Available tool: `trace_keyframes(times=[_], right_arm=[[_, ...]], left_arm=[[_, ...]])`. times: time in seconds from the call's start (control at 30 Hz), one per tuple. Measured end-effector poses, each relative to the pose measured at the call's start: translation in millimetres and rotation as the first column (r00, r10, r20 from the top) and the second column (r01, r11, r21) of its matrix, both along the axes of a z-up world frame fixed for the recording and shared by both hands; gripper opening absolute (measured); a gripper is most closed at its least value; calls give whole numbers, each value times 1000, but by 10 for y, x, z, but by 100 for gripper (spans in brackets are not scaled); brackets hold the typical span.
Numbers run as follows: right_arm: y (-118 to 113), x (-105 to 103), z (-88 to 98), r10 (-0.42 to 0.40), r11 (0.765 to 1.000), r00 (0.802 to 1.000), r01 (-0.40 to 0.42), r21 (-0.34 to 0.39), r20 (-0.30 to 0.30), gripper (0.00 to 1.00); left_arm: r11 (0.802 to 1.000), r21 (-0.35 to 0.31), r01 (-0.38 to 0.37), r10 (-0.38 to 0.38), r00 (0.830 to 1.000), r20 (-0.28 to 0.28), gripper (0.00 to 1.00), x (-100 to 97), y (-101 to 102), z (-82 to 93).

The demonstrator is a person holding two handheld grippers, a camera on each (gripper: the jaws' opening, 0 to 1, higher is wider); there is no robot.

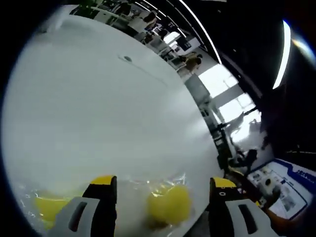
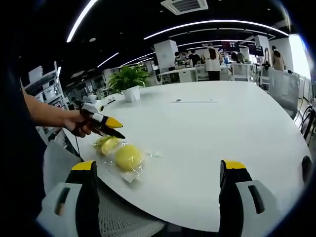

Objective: Compare the silicone blocks by pressing each to a similar depth, holding the contact briefly, and releasing to observe deformation and rebound differences across the visible hardness samples.

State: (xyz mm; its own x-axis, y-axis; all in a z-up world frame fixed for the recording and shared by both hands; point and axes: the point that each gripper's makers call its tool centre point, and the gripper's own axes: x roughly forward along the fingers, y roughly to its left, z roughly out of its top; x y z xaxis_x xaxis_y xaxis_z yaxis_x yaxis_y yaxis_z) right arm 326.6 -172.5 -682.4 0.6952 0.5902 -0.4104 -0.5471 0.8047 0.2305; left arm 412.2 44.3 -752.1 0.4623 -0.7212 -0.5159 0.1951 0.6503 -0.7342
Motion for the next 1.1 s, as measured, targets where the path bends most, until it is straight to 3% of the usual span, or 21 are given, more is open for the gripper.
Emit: trace_keyframes(times=[0.2, 0.37, 0.47, 0.7, 0.83, 1.1], right_arm=[[10, -10, -5, 6, 1000, 1000, -6, -4, -8, 96], [2, -12, -4, 0, 1000, 1000, 0, -8, -10, 96], [11, -26, -18, 13, 1000, 1000, -13, -20, -14, 96], [31, -29, 0, 13, 1000, 1000, -14, -23, -14, 96], [42, -27, -4, 16, 1000, 1000, -16, -21, -16, 96], [78, -51, 6, 19, 1000, 1000, -19, -24, -13, 96]], left_arm=[[999, 36, -4, 8, 995, -104, 67, -68, -50, -206], [999, 45, -15, 20, 993, -115, 60, -58, -39, -236], [994, 78, -71, 84, 983, -164, 50, -14, 44, -319], [996, 71, -61, 73, 982, -172, 38, -29, 5, -302], [994, 92, -57, 75, 976, -205, 33, -63, -16, -389], [992, 116, -56, 81, 972, -219, 26, -91, -25, -470]])
